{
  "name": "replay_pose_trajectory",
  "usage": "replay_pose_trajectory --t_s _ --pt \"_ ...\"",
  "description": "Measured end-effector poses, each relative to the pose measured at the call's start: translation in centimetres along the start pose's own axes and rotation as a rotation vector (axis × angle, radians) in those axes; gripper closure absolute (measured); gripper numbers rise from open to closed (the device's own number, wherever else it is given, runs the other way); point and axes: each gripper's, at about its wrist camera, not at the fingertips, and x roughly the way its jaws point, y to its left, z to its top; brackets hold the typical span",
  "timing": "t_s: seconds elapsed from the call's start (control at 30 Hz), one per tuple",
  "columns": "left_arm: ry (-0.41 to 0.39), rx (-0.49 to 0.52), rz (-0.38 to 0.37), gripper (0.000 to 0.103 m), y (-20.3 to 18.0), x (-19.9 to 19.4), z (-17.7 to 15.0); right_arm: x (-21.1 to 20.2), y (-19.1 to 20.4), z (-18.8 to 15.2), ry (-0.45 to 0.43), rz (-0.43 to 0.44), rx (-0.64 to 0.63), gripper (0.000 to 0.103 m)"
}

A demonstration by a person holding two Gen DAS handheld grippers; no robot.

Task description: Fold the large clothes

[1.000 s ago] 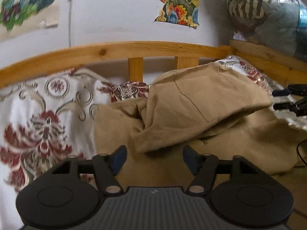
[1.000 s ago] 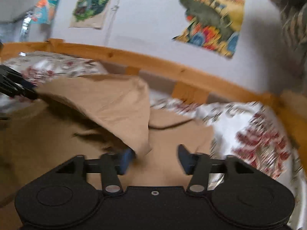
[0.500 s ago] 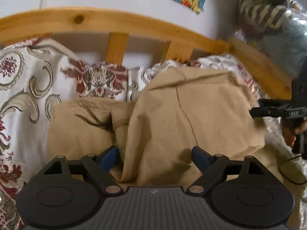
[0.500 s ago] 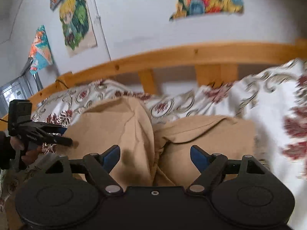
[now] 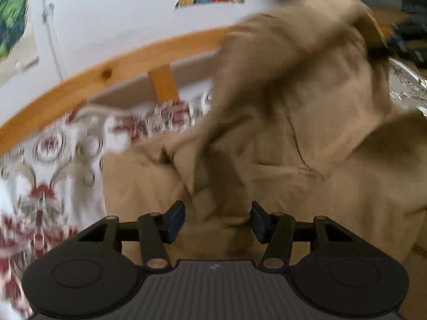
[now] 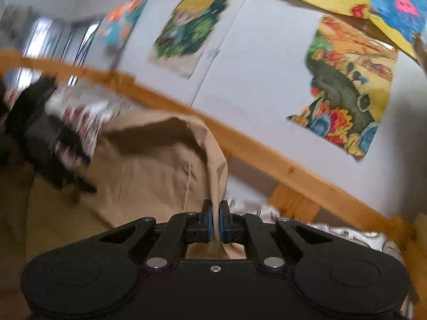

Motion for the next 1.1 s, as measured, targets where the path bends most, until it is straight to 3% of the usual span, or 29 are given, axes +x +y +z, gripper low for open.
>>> replay_pose_trajectory --t_s 0.07,0.17,0.27,0.37,0.43,0.5,0.57,0.67,0.83,0.9,0.93,0.97,1.0,1.03,1.1 --pt "0.006 -0.109 -0.093 0.031 1.1 -1.6 -0.9 -0.7 0.2 -1.6 0.078 0.02 0.049 0.084" --pt "0.028 -0.293 -0.239 0.021 3.4 -3.9 -2.6 -3.1 -1.2 -3.2 0.149 0.07 0.296 0.064" --pt "0.076 -0.453 -0.342 0.02 5.7 -5.0 -4.0 -5.1 -3.1 -5.0 0.192 0.153 0.593 0.049" --pt "0.064 -0.682 -0.421 0.019 8.8 -5.0 -4.7 -5.1 -5.0 -7.5 0.21 0.259 0.941 0.032" --pt "0.051 -0.802 -0.46 0.019 10.2 -4.1 -4.9 -4.0 -5.8 -8.4 0.212 0.288 1.098 0.029" --pt "0.066 -0.848 -0.455 0.019 10.9 -2.4 -4.6 -2.5 -6.3 -8.4 0.194 0.3 1.177 0.029" --pt "0.105 -0.85 -0.419 0.032 10.9 -0.6 -4.0 -0.9 -6.6 -7.8 0.204 0.259 1.171 0.028" --pt "0.153 -0.85 -0.349 0.041 10.7 1.1 -2.9 1.7 -6.7 -6.9 0.243 0.166 1.128 0.033" --pt "0.152 -0.891 -0.277 0.044 10.8 2.3 -2.5 4.0 -6.7 -7.3 0.313 0.059 1.066 0.059" --pt "0.15 -0.91 -0.247 0.054 11.1 2.9 -2.5 4.8 -6.8 -7.6 0.317 0.04 1.061 0.074" --pt "0.154 -0.921 -0.236 0.066 11.4 3.4 -2.2 5.1 -6.8 -7.6 0.311 0.04 1.055 0.076" --pt "0.158 -0.924 -0.239 0.079 11.6 3.8 -2.1 5.6 -6.9 -7.5 0.302 0.047 1.051 0.085" --pt "0.159 -0.918 -0.231 0.084 11.7 4.1 -1.9 6.0 -7.0 -7.3 0.291 0.048 1.042 0.099" --pt "0.135 -0.894 -0.22 0.094 11.6 3.9 -1.5 6.2 -7.0 -6.8 0.275 0.042 1.017 0.101" --pt "0.032 -0.8 -0.192 0.099 10.9 2.6 -0.6 6.2 -6.7 -5.0 0.209 0.002 0.905 0.103"
